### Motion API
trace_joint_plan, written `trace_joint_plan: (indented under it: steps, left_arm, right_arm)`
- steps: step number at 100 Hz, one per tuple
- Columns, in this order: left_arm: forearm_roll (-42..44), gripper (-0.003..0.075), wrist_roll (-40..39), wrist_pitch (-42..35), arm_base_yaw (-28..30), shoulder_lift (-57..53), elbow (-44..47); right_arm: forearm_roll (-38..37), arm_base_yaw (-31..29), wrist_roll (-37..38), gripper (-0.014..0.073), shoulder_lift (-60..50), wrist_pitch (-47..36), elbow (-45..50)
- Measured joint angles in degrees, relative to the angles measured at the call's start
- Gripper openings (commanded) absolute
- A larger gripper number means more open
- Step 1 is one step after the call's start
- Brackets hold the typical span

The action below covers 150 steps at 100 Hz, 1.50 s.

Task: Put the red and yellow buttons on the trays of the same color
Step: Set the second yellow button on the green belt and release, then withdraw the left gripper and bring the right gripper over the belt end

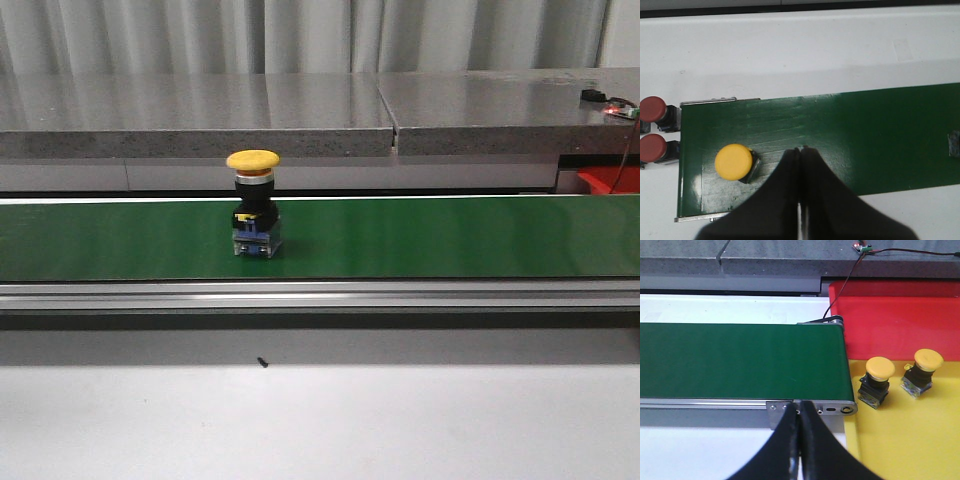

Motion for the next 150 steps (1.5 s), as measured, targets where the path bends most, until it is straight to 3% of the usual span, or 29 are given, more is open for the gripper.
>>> trace_joint_plan:
  steps: [25,70,122,150]
  left_arm:
    - [0.6,-0.0019,0.0,-1.7,-3.1,-7.7,7.7]
    - [0.6,-0.0019,0.0,-12.3,-4.0,-26.0,25.5]
    - [-1.0,-0.0019,1.3,-13.5,-4.0,-46.2,39.9]
    - [-3.6,-0.0019,1.3,-16.5,-9.0,-51.3,43.9]
  right_arm:
    - [0.0,0.0,0.0,-0.0067,0.0,0.0,0.0]
    - [-0.4,0.0,0.0,-0.0067,0.0,-0.4,0.0]
    - [-0.9,0.0,0.0,-0.0067,0.0,-3.7,0.0]
    - [-0.9,0.0,0.0,-0.0067,0.0,-3.3,0.0]
